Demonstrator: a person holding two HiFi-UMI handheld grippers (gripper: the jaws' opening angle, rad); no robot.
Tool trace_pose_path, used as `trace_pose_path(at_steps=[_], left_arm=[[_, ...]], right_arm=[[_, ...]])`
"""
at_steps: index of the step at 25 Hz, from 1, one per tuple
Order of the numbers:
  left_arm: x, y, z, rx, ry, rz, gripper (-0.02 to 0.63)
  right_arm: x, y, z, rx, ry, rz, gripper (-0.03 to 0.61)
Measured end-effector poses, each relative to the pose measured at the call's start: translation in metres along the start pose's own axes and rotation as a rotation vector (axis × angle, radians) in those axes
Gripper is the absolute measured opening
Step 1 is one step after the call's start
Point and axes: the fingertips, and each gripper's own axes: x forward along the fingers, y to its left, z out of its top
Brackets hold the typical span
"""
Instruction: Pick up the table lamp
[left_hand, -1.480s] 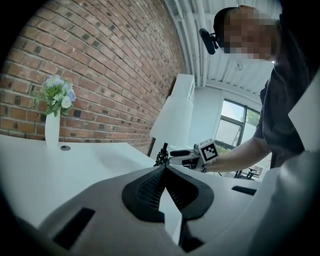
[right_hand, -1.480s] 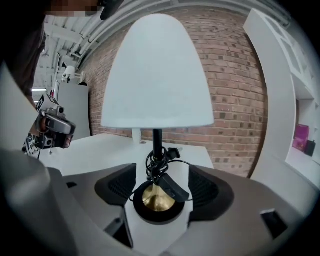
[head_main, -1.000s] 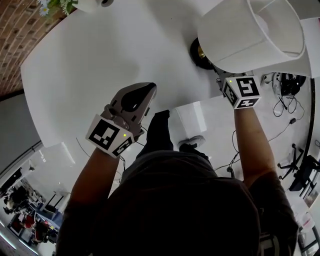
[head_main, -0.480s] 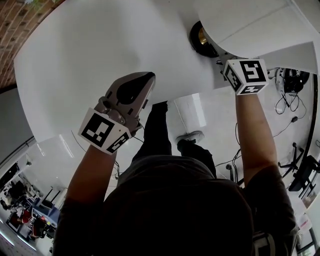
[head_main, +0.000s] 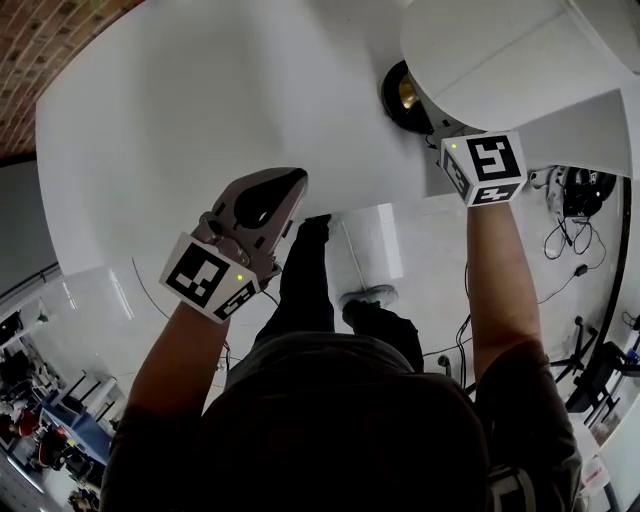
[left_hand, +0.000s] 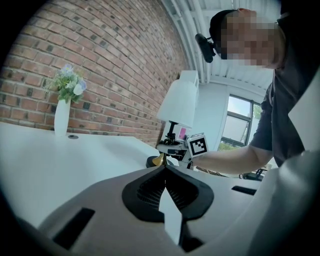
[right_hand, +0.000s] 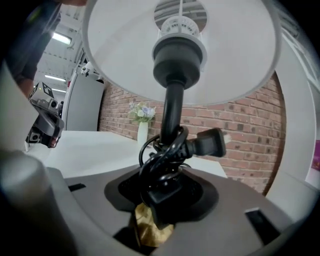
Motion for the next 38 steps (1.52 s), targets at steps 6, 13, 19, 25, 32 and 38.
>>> trace_pose_path(at_steps=[6, 13, 19, 25, 32, 38], left_arm=[[0.005, -0.007, 0.011, 0.007, -0.008, 0.012, 0.003], [0.009, -0.014, 0.026, 0.017, -0.022, 0.015, 0.003], [0.012, -0.008, 0.053, 0.035, -0.046, 0.002, 0.003], [0.014, -0.002, 0.089, 0.054, -0.071, -0.005, 0.003], [0.007, 0.015, 0.147, 0.066, -0.106, -0.002, 0.003], [0.0, 0.025, 0.203, 0.082, -0.146, -0.02, 0.003]], right_arm=[[0.002, 0.0, 0.011, -0.003, 0.016, 0.04, 0.117], [0.002, -0.007, 0.02, 0.029, 0.041, 0.049, 0.104], [0.005, -0.016, 0.042, -0.004, 0.069, 0.055, 0.103], [0.006, -0.025, 0.078, -0.014, 0.081, 0.069, 0.101], [0.01, -0.033, 0.134, -0.022, 0.097, 0.074, 0.101], [0.014, -0.041, 0.188, -0.033, 0.111, 0.074, 0.101]])
